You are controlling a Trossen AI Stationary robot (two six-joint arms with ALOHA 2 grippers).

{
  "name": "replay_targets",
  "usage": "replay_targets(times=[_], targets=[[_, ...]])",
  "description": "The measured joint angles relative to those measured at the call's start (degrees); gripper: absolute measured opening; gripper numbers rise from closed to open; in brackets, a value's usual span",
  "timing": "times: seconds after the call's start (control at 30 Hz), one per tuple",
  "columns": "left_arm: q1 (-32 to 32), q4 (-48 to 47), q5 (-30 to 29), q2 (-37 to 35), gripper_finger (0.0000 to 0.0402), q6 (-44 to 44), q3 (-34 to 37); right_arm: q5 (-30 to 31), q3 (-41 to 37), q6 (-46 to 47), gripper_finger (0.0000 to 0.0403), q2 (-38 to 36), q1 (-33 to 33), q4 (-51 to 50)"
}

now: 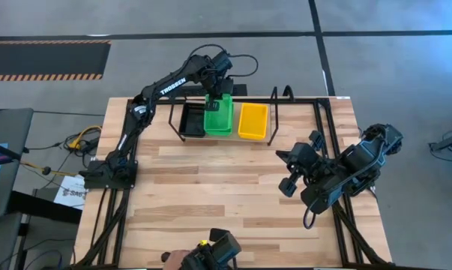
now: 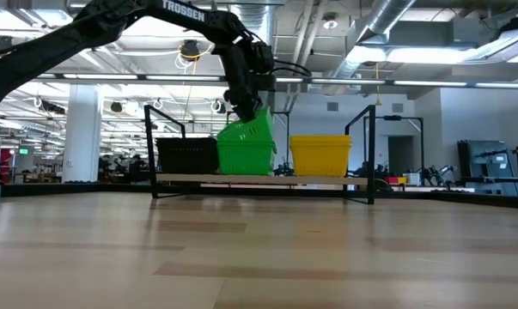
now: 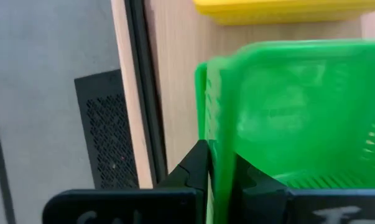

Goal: Stack baskets on shelf by color
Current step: Stack the green bin on top of the green bin

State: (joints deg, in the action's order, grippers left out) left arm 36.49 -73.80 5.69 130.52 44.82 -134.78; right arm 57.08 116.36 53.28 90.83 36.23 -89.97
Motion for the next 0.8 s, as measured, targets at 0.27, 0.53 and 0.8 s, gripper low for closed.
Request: replay_targets(times=[0.27,0.53,0.8], targets=[[-0.3,1.4,-1.4,1.0,0.0000,1.9,0.0,0.0,0.0,0.7,0.0001,0.0,0.0,0.0],[-0.2,-2.3,-1.9,1.0,0.0000,1.2,0.0,0.0,0.0,0.7,0.0001,0.0,0.0,0.0],[-0.2,-4.6,-4.7,1.0,0.0000,-0.4,0.0,0.0,0.0,0.7,0.0001,0.0,-0.1,0.0]])
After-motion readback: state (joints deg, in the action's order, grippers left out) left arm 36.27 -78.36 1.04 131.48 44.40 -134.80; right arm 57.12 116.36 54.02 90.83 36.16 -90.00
